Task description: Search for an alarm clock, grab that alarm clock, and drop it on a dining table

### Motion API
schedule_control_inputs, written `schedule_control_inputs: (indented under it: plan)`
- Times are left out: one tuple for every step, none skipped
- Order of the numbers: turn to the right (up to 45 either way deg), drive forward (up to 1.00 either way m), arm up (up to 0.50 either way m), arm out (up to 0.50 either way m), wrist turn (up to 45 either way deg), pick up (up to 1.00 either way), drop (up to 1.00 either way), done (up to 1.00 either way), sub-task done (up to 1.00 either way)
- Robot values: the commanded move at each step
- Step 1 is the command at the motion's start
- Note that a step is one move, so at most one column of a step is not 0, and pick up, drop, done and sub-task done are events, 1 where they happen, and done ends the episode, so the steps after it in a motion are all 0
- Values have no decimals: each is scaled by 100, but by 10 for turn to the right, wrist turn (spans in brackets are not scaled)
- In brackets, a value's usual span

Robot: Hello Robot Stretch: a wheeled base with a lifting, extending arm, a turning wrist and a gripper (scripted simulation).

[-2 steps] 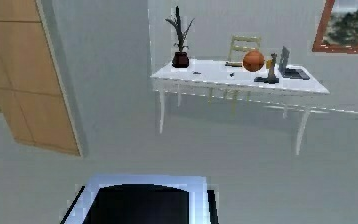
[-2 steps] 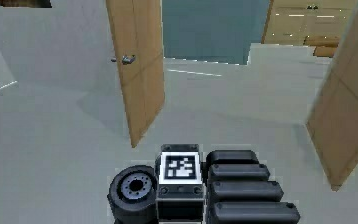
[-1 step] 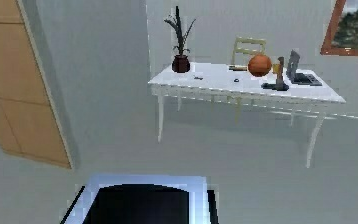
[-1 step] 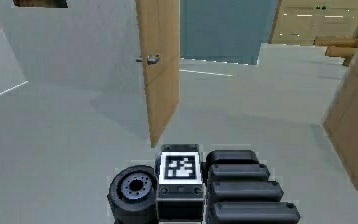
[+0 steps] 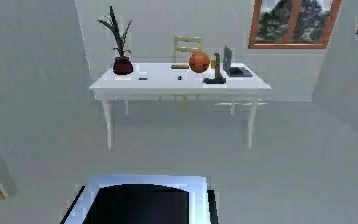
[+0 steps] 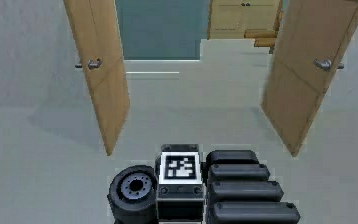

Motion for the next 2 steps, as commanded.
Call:
schedule_control_inputs:
  plan:
    - [0, 100, 0, 0, 0, 0, 0, 0, 0]
    - [30, 0, 0, 0, 0, 0, 0, 0, 0]
